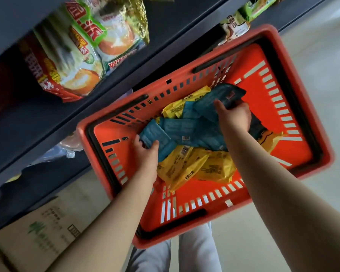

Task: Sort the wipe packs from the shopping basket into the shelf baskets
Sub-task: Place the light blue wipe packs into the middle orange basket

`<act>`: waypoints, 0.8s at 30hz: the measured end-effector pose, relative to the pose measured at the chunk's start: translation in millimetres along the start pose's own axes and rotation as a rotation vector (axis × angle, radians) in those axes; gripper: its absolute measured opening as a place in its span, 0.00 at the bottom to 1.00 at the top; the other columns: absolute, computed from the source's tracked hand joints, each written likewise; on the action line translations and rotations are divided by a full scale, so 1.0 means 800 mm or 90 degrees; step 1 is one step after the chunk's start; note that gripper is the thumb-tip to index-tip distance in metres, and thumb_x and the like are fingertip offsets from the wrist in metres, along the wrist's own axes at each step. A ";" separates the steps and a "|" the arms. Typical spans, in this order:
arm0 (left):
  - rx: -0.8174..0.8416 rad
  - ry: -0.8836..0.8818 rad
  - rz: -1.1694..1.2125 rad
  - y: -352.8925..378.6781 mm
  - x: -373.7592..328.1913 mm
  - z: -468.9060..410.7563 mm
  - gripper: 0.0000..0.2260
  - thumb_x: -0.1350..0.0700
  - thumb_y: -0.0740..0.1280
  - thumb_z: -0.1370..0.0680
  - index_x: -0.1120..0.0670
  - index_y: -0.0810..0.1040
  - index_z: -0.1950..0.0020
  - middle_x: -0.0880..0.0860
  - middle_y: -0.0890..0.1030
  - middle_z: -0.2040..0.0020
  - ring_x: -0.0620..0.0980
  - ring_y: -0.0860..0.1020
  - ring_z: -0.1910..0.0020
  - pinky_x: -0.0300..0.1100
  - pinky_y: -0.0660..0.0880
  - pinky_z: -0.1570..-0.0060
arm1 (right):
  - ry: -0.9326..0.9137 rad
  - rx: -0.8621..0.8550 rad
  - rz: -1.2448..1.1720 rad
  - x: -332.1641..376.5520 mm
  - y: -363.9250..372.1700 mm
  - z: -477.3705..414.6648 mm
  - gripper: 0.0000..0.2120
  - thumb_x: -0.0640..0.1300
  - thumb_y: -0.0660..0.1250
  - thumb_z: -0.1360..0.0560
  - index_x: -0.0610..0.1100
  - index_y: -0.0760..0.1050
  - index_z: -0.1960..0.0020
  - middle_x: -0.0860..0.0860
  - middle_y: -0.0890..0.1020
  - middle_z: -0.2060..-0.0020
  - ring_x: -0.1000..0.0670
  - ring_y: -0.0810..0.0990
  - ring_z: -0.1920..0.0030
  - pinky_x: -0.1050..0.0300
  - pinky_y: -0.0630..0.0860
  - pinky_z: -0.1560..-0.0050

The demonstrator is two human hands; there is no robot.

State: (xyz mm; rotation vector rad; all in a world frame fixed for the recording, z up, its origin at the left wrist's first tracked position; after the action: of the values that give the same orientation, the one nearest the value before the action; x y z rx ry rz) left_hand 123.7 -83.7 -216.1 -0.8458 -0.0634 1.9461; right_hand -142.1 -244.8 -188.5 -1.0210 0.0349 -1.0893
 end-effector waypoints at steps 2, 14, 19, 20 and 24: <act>-0.009 -0.021 0.040 0.004 0.008 -0.003 0.33 0.58 0.71 0.25 0.51 0.59 0.24 0.51 0.68 0.27 0.51 0.72 0.33 0.47 0.70 0.36 | 0.040 -0.014 -0.005 0.002 0.000 -0.001 0.31 0.63 0.70 0.31 0.42 0.71 0.37 0.44 0.79 0.42 0.40 0.77 0.41 0.47 0.76 0.43; -0.095 -0.211 0.307 0.021 0.025 0.016 0.24 0.59 0.76 0.30 0.54 0.74 0.36 0.55 0.79 0.39 0.54 0.77 0.40 0.53 0.75 0.41 | 0.044 0.066 -0.217 0.005 0.002 0.017 0.14 0.51 0.77 0.36 0.51 0.75 0.57 0.54 0.81 0.61 0.45 0.82 0.56 0.43 0.81 0.50; 0.074 -0.105 0.312 0.015 -0.014 0.056 0.04 0.60 0.69 0.24 0.54 0.79 0.49 0.54 0.83 0.49 0.55 0.81 0.46 0.43 0.76 0.55 | -0.030 0.153 -0.322 0.007 -0.033 0.082 0.09 0.45 0.74 0.29 0.51 0.76 0.52 0.45 0.83 0.52 0.42 0.84 0.51 0.41 0.81 0.51; 0.114 -0.091 0.314 0.012 -0.026 0.074 0.04 0.60 0.67 0.22 0.54 0.79 0.48 0.54 0.83 0.49 0.54 0.81 0.48 0.43 0.77 0.55 | -0.025 0.184 -0.370 0.007 -0.044 0.099 0.09 0.42 0.73 0.28 0.48 0.78 0.48 0.45 0.84 0.51 0.44 0.84 0.51 0.45 0.82 0.51; 0.214 -0.042 0.328 -0.023 -0.073 0.155 0.08 0.57 0.63 0.20 0.52 0.78 0.43 0.53 0.85 0.48 0.50 0.83 0.49 0.43 0.79 0.57 | -0.020 0.307 -0.488 0.021 -0.096 0.174 0.14 0.33 0.63 0.22 0.39 0.74 0.38 0.45 0.83 0.45 0.45 0.83 0.45 0.49 0.80 0.47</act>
State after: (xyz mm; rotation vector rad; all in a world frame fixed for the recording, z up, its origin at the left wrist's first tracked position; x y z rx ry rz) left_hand 82.0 -84.2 -84.2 -0.6081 0.4728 2.3726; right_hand -121.1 -170.3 -48.6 -0.6070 -0.6628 -1.6651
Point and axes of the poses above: each hand's wrist, its own z-axis away from the middle knuckle, its own y-axis out of the palm, x = y × z, the point moved 8 cm from there along -z, towards the middle knuckle
